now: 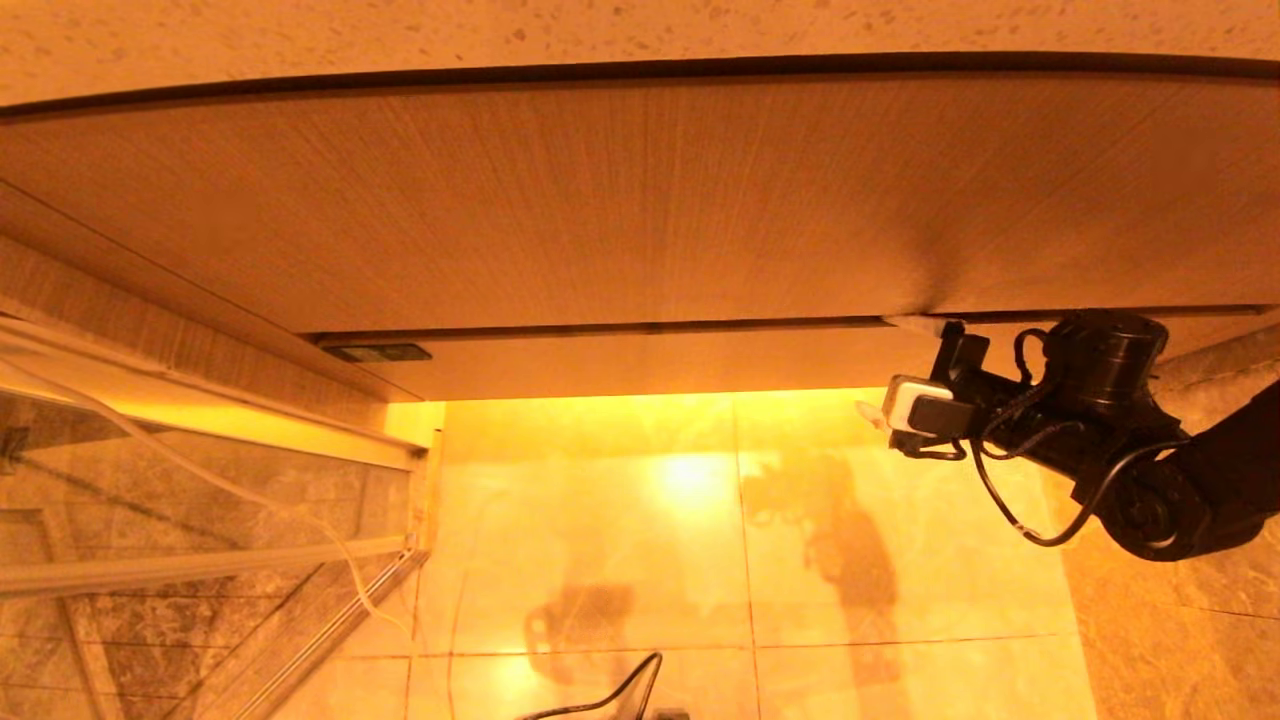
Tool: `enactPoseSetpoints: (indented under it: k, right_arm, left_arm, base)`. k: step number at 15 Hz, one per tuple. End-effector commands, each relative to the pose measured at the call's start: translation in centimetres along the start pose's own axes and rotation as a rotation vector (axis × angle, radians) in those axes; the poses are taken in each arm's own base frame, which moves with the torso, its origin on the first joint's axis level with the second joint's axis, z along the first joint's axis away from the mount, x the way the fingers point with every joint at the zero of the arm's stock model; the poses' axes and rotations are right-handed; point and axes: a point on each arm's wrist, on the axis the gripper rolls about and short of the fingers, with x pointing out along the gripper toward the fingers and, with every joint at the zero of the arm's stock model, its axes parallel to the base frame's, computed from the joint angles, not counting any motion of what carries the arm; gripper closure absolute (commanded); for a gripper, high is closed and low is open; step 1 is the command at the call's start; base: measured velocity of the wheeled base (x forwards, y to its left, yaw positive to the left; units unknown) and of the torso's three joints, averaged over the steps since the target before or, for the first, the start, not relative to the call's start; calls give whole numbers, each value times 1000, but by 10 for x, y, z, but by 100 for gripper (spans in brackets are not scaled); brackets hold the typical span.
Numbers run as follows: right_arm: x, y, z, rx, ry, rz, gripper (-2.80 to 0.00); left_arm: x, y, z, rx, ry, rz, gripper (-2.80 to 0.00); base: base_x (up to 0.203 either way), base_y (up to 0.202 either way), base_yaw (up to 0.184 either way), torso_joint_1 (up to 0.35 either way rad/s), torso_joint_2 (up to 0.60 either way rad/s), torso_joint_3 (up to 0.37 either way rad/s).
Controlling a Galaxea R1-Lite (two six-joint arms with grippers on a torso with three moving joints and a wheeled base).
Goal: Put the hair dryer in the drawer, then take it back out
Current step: Pull open the drawer
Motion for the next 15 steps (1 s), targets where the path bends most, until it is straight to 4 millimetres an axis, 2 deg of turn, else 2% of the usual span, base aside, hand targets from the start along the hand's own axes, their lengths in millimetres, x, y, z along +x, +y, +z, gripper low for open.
enactPoseSetpoints:
  k: [1,4,10,15]
  right_arm:
    - [1,3,0,-10,-2,11,-280]
    - [1,7,-2,-32,6,38,-280]
    - [1,4,-2,-32,37,34,-280]
    - [-9,8,1,12,45,157,-280]
  left_arm:
    - [0,0,0,0,0,0,-280]
    - [0,0,0,0,0,0,-280]
    - [0,0,0,0,0,0,-280]
    - [0,0,0,0,0,0,-280]
  base:
    - [0,0,0,0,0,0]
    - [0,0,0,0,0,0]
    - [0,0,0,0,0,0]
    - [0,0,0,0,0,0]
